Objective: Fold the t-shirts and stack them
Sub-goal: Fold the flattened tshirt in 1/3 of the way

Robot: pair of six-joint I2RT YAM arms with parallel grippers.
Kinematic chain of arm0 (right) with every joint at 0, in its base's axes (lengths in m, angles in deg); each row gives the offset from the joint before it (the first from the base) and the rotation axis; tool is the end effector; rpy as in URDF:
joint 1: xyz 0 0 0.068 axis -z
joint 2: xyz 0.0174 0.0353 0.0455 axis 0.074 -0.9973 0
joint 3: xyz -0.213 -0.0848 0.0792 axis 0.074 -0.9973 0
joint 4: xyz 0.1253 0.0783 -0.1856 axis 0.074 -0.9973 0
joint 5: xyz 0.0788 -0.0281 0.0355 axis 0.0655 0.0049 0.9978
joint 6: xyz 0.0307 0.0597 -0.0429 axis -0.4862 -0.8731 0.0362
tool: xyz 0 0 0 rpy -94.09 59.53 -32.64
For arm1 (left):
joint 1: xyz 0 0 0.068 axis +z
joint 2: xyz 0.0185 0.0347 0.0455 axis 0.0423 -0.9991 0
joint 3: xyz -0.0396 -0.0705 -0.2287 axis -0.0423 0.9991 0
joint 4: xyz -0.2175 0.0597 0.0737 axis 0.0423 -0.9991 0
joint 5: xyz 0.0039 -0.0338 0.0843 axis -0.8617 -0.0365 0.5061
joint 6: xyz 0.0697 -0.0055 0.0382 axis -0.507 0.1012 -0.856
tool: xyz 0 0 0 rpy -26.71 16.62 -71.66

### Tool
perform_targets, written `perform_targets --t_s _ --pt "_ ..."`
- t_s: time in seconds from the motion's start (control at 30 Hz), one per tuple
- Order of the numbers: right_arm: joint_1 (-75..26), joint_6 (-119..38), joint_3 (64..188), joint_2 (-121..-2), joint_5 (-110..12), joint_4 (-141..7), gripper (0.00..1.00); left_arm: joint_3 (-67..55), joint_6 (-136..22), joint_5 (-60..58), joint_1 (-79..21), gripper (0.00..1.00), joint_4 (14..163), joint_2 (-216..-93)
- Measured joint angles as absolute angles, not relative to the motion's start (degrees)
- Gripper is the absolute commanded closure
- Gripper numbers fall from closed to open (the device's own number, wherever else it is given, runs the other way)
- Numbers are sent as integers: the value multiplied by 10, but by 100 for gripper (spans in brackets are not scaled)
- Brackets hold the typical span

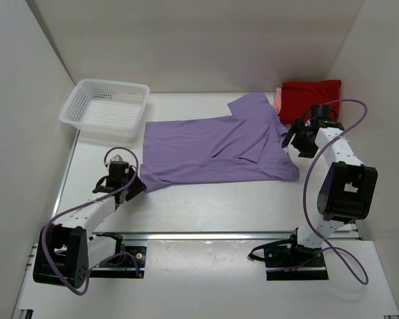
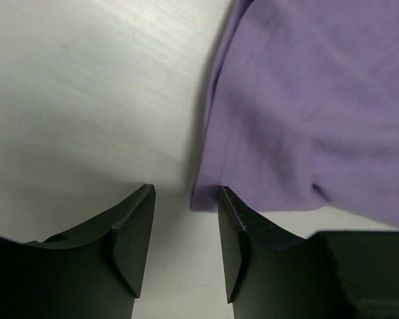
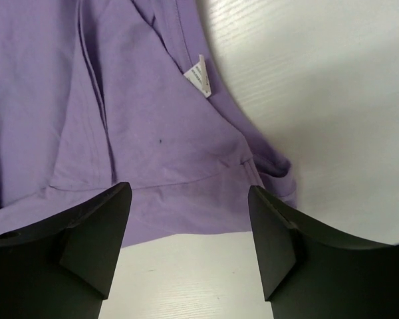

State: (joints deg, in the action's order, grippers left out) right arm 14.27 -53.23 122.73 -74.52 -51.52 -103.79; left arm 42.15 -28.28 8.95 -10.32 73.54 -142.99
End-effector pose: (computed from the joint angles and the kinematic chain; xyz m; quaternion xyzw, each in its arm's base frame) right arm 0.3319 -0.0525 0.1967 0.2357 0.9343 0.0647 0.2595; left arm 0.2096 -0.0268 0.1168 -0.2660 0.9072 -0.1175 0.3040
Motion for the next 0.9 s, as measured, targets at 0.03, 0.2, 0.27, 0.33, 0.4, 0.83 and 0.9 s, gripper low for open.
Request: perform_targets --t_s 0.03,0.2,0.27,0.33,0.4,0.83,0.9 --pt "142 -532 1226 -745 -517 -1039 32 429 -279 95 -108 44 729 -1432" --pt "144 -532 1221 -744 -531 -1038 32 439 -248 105 -128 48 761 -1444" --pt "144 -532 1206 -740 -536 -1037 32 437 -238 107 -134 50 778 -1457" --pt "144 -533 1190 -738 -542 -1039 32 434 -230 108 -140 68 793 -1470" --pt "144 -533 1172 -737 -545 -1041 34 435 -219 107 -143 100 801 -1479" --pt "146 -541 1071 -718 -560 -1041 78 462 -208 80 -122 100 815 -1456" --pt "150 -542 1071 -721 -560 -1037 97 461 -219 79 -118 100 803 -1449"
